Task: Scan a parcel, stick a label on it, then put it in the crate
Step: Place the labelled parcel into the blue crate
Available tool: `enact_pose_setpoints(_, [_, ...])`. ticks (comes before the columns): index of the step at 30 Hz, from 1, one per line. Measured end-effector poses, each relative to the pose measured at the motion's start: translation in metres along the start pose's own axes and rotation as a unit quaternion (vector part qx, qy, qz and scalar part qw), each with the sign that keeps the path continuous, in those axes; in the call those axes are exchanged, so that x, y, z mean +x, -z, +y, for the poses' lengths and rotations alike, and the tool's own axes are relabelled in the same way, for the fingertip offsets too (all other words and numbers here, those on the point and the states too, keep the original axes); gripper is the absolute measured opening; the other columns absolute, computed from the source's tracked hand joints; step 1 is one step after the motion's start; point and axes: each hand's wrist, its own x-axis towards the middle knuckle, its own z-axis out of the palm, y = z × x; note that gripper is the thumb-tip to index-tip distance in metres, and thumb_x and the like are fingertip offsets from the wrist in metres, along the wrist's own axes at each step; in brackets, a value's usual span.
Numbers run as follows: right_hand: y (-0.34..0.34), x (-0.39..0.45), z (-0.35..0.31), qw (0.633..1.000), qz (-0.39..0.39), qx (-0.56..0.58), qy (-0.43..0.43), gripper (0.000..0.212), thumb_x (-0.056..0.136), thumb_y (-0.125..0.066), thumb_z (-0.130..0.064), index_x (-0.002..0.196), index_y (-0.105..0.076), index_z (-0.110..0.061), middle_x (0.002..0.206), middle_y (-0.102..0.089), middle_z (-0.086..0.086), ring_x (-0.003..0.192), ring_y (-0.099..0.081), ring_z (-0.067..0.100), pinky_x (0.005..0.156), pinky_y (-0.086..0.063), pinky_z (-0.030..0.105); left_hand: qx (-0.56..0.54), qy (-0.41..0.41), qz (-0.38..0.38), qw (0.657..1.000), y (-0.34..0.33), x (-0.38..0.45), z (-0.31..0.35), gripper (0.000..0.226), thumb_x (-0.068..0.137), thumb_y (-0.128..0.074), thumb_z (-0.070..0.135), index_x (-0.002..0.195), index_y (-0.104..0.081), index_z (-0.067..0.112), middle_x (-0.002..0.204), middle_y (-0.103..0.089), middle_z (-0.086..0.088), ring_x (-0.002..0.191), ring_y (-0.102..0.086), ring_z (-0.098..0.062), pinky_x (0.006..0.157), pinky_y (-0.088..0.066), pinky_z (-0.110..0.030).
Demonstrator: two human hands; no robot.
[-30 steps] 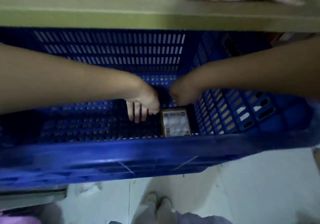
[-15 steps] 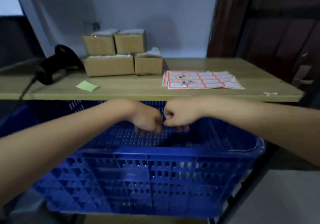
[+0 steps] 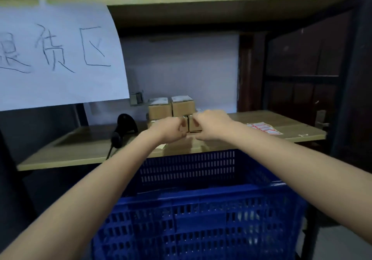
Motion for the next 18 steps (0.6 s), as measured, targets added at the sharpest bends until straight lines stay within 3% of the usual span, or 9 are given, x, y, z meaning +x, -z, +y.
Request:
enact_pose_setpoints(8, [-0.012, -0.001, -0.029, 0.991, -0.02, 0.002, -0.135, 0.065, 0.082, -0.064, -0.029, 0.135, -0.036, -0.006, 0.138, -0.046, 0.017, 0.127, -0.048, 0.031, 0.096, -0.044, 0.039, -0.015, 0.062, 0.065, 0.996, -0.009, -0.015, -0.005, 0.048, 0.091, -0.049, 0.032, 0.13, -0.041, 0.006, 0.127, -0.057, -0.016, 0.113, -0.057, -0.033, 0.085, -0.046, -0.039])
enact_pose_setpoints(15, [-0.012, -0.014, -0.015, 0.985, -0.032, -0.004, -0.169, 0.065, 0.083, -0.06, -0.028, 0.137, -0.033, -0.005, 0.133, -0.049, 0.016, 0.121, -0.052, 0.032, 0.092, -0.046, 0.039, 0.012, 0.081, 0.108, 0.991, -0.003, -0.029, 0.002, 0.046, 0.091, -0.05, 0.031, 0.128, -0.039, 0.005, 0.124, -0.057, -0.016, 0.111, -0.058, -0.035, 0.081, -0.046, -0.039])
enact_pose_setpoints(18, [-0.004, -0.03, -0.012, 0.983, -0.009, 0.038, -0.178, 0.051, 0.087, -0.054, -0.029, 0.129, -0.04, -0.004, 0.129, -0.051, 0.017, 0.117, -0.053, 0.034, 0.089, -0.046, 0.04, -0.082, 0.1, 0.139, 0.982, 0.008, -0.042, 0.001, 0.055, 0.086, -0.055, 0.024, 0.131, -0.031, 0.003, 0.12, -0.057, -0.017, 0.104, -0.06, -0.037, 0.076, -0.047, -0.038])
